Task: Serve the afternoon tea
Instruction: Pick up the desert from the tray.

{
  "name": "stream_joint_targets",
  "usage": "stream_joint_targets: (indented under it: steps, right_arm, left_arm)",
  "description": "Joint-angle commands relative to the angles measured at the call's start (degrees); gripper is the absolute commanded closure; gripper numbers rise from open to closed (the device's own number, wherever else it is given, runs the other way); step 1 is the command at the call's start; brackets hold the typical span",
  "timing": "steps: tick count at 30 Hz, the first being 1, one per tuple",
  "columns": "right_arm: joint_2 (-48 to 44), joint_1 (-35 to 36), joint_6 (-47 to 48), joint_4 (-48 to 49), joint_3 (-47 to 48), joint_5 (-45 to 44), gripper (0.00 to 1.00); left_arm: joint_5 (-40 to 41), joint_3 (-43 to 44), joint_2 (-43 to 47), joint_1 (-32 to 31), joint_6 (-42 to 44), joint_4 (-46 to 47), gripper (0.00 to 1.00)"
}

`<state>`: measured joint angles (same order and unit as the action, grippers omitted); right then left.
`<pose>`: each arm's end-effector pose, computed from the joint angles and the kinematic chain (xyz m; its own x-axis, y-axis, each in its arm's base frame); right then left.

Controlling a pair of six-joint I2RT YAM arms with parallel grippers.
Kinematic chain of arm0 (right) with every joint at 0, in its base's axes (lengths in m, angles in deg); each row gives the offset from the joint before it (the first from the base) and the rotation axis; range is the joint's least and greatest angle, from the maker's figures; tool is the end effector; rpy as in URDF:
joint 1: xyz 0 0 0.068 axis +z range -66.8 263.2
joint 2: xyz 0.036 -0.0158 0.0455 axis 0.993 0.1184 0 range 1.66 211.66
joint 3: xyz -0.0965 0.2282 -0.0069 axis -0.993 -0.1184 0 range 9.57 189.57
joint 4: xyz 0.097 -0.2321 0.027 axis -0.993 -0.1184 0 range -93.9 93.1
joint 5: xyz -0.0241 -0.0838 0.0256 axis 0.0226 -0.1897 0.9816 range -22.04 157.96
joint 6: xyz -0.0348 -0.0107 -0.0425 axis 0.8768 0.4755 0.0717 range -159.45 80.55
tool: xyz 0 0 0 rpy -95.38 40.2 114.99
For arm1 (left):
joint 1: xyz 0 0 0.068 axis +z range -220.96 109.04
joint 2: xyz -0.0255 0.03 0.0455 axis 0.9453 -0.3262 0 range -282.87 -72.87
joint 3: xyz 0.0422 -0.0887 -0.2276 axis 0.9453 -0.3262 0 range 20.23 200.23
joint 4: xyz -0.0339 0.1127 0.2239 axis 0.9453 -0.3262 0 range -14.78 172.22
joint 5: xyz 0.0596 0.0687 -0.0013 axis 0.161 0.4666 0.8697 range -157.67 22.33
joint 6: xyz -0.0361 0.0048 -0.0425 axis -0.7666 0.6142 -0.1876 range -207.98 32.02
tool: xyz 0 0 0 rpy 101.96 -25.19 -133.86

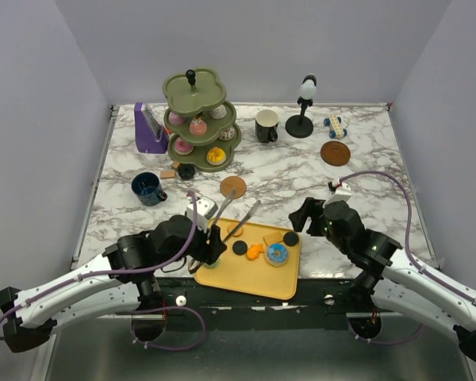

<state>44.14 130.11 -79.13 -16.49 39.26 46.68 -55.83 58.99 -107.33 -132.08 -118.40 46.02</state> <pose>0.1336 0.1223 0.2217 -0.5824 0.2484 -0.7740 -0.1289 0.9119 0.3896 0.0790 -0.1269 0.2666 -0.6114 0.0824 -0.7870 0.5372 0.7735 -0.3364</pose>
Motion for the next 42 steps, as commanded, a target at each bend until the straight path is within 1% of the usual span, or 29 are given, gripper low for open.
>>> stream_joint_targets:
  steps: [1,5,8,10,13,16,19,22,25,30,42]
  right_arm:
    - [-2.7,0.1,-0.5,-1.0,1.8,-2.6,0.17]
    - [-2.3,0.1,0.0,-2.0,2.8,-3.5,0.17]
    - [-2.5,0.1,0.1,-2.0,2.7,-3.6,0.17]
    - [-2.7,0.1,0.2,-1.7,2.4,-3.7,0.17]
    - [-3.2,0.1,0.6,-1.0,1.8,-3.5,0.17]
    - [-3.5,0.1,0.9,-0.3,1.4,-3.2,0.17]
    - [-3.6,0.1,1.3,-0.3,1.4,-3.2,0.17]
    - [-3.9,0.1,1.9,-0.3,1.4,-3.4,0.17]
    - [-4.3,0.1,2.2,-0.2,1.4,-3.2,0.17]
    - [-4.8,0.1,2.2,-0.2,1.1,-3.0,0.17]
    - [-5.2,0.1,2.4,0.3,0.9,-2.8,0.17]
  left_arm:
    - [-8.6,0.9,-3.5,-5.2,3.4,-2.0,0.33]
    - [-1.8,3.1,-6.7,-7.4,-0.4,-9.7,0.33]
    - [-1.0,4.0,-8.3,-8.1,-3.2,-12.1,0.34]
    - [1.1,5.0,-10.6,-8.7,-5.6,-14.5,0.35]
    - [3.7,5.3,-11.9,-9.5,-8.7,-15.2,0.35]
    - [5.4,4.5,-12.6,-9.5,-12.3,-13.6,0.36]
    - [6.6,5.1,-16.0,-9.5,-14.9,-13.6,0.37]
    - [7.0,6.3,-19.9,-9.5,-15.3,-12.9,0.37]
    - [6.6,7.2,-22.4,-9.5,-14.7,-10.8,0.37]
    - [6.4,8.6,-26.2,-9.5,-13.9,-10.4,0.37]
    - [5.1,7.8,-28.6,-9.5,-15.5,-11.7,0.36]
